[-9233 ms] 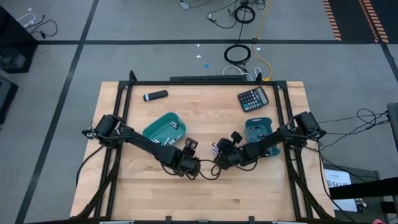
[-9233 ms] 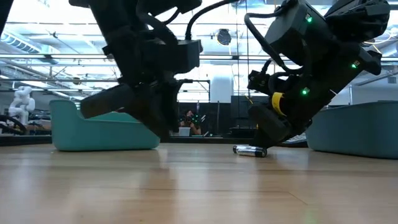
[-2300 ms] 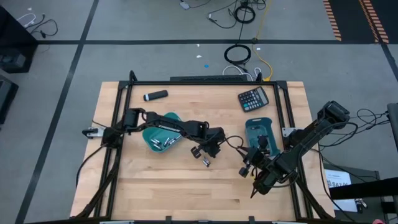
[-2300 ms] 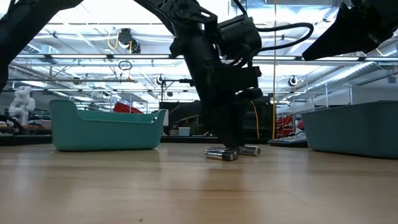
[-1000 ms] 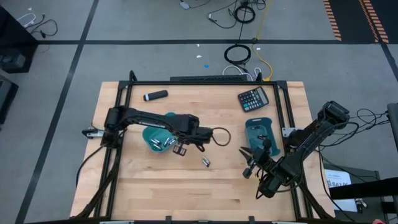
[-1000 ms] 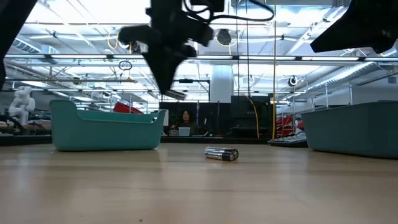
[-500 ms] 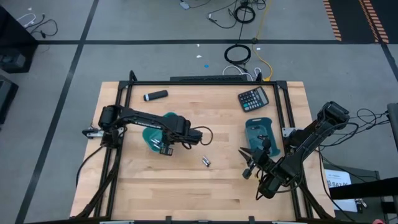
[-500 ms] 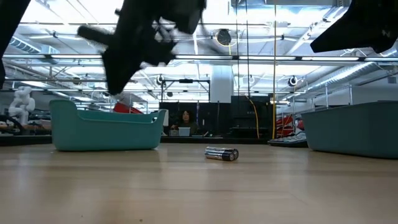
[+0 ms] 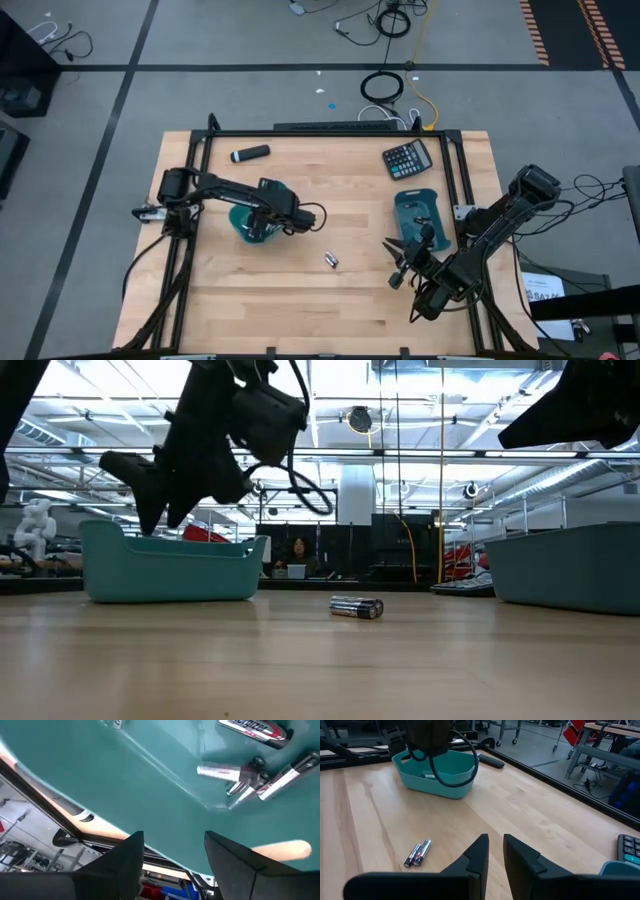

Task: Sort batteries
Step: Put the white battery into the green bin

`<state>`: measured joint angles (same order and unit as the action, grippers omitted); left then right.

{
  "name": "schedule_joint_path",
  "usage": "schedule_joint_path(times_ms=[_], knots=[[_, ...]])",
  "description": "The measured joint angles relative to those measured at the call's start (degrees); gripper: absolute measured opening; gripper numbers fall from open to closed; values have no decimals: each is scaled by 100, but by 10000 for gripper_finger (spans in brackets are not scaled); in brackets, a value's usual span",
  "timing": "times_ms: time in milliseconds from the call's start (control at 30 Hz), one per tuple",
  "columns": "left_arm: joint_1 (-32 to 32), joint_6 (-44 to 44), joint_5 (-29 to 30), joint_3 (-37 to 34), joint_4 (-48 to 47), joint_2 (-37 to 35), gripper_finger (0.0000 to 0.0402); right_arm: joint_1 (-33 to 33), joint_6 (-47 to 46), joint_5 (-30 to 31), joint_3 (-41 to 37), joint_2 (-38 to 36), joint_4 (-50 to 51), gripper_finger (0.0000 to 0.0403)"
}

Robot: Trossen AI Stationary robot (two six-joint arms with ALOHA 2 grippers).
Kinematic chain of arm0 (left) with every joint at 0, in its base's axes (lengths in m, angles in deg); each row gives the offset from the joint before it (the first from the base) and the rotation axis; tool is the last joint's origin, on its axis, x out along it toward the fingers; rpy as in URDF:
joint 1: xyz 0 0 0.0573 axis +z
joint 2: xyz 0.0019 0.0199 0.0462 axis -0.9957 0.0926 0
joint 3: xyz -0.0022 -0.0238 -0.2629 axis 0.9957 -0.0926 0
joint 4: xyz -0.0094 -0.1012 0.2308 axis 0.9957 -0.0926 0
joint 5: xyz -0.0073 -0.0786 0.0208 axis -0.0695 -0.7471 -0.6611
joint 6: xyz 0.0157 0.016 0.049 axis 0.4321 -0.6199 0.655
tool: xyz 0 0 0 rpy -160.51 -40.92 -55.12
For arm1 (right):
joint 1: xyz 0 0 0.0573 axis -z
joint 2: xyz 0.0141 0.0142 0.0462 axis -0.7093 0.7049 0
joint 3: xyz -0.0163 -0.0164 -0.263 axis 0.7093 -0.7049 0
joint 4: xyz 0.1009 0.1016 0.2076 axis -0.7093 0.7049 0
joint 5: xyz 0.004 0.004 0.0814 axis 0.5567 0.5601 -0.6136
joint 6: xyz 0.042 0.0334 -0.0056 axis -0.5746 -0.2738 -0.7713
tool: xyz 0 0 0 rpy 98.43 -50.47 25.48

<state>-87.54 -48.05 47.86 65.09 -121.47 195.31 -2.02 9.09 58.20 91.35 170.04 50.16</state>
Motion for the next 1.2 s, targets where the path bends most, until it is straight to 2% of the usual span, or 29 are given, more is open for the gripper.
schedule_joint_path(times_ms=[133,300,467,533,633,800,933,1100,1200], knots=[[-43,-1,162,114,9,-180,222,9,0,-7,0,0,0,50],[-287,-27,1133,230,343,-712,222,28,0,-35,0,0,-1,50],[-330,-79,1162,237,1253,-1255,223,66,2,-44,0,-2,-4,50],[-328,-425,1058,237,1687,-1351,223,128,93,-102,0,-2,-33,50],[-417,-416,805,237,2376,-1380,221,242,323,-177,0,-2,-158,50],[-837,319,231,237,3529,-1268,219,380,596,-195,0,-2,-268,50],[-1065,687,-39,237,4235,-961,219,461,993,-202,0,-2,-531,50],[-1117,1016,-332,233,4609,-292,219,634,2198,-429,2,-3,-1427,50],[-1112,1213,-496,231,4878,1,218,638,2402,-435,0,-4,-1538,50]])
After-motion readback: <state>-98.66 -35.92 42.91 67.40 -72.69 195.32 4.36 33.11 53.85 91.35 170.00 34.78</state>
